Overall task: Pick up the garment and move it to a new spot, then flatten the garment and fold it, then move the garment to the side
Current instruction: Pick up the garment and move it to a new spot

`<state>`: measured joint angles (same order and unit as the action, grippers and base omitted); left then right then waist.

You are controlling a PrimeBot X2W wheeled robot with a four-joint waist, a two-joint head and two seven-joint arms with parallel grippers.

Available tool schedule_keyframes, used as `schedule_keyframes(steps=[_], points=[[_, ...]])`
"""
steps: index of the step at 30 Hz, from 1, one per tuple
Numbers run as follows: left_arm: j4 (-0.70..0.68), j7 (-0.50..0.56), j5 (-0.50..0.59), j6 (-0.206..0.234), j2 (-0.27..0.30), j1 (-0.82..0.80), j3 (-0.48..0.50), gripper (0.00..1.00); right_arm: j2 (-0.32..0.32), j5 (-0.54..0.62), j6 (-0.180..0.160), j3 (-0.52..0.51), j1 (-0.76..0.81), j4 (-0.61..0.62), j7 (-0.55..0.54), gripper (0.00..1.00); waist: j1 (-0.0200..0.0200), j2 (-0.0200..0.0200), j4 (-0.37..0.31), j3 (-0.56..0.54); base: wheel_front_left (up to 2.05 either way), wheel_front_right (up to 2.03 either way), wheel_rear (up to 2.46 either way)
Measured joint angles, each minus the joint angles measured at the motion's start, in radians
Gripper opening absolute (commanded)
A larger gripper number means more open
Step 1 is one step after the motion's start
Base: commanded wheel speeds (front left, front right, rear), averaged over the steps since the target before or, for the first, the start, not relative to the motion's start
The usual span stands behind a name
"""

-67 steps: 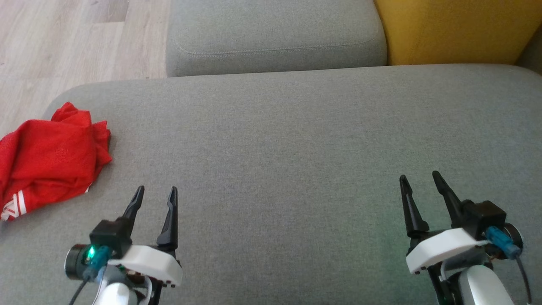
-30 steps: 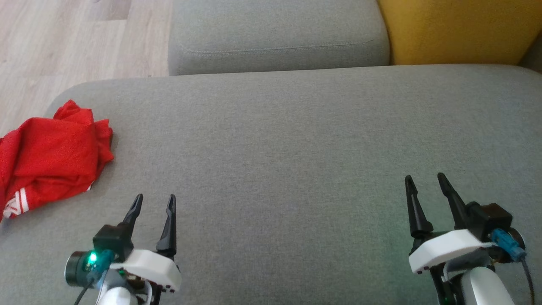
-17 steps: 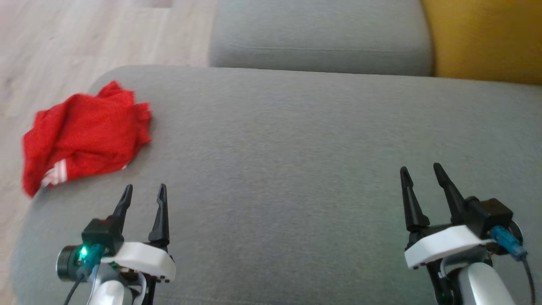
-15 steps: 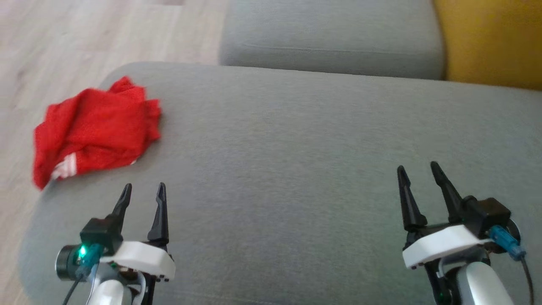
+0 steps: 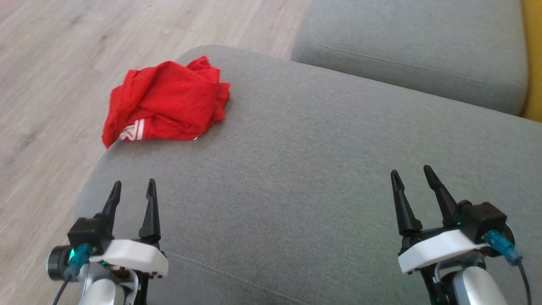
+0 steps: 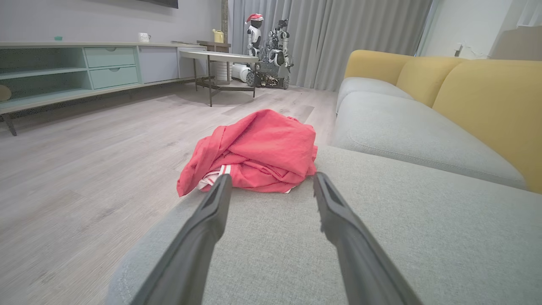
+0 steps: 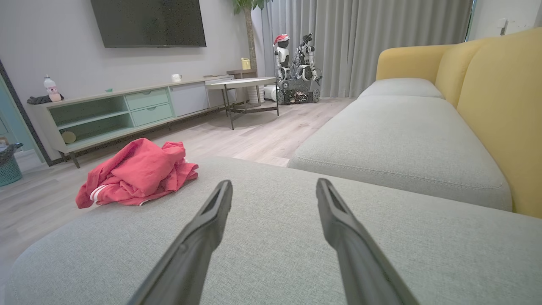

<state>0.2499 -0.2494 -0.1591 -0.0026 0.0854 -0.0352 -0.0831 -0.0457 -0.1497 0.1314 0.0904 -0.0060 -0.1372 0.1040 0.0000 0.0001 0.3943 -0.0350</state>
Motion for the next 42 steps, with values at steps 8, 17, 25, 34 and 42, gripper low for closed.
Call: schedule_keyframes(steps=[8, 17, 25, 34, 42], points=[[-0.007, 0.0, -0.001, 0.002, 0.0, 0.004, 0.001, 1.0, 0.0, 0.0, 0.0, 0.0, 0.0, 0.0, 0.0, 1.0, 0.0, 0.0, 0.041, -0.001, 0.0, 0.0, 0.0], [-0.009, 0.0, -0.001, 0.003, -0.001, 0.004, 0.001, 1.0, 0.0, 0.0, 0.0, -0.001, 0.0, 0.0, 0.0, 1.0, 0.0, 0.0, 0.051, 0.006, 0.0, 0.0, 0.0], [-0.012, 0.0, -0.003, 0.003, -0.004, -0.019, 0.027, 1.0, 0.0, 0.007, 0.0, 0.0, -0.004, 0.019, -0.028, 1.0, 0.0, 0.0, 0.046, 0.043, 0.0, 0.0, 0.0], [0.017, 0.0, -0.03, 0.002, -0.01, -0.208, 0.103, 1.0, -0.004, 0.086, 0.0, -0.004, -0.086, 0.112, -0.112, 1.0, 0.0, 0.0, 0.011, 0.193, 0.0, 0.0, 0.0], [0.25, -0.007, -0.056, -0.052, -0.002, -0.522, 0.182, 1.0, -0.082, 0.122, 0.0, 0.028, -0.234, 0.207, -0.184, 1.0, 0.0003, -0.0001, -0.039, 0.412, 0.0, 0.0, 0.0]])
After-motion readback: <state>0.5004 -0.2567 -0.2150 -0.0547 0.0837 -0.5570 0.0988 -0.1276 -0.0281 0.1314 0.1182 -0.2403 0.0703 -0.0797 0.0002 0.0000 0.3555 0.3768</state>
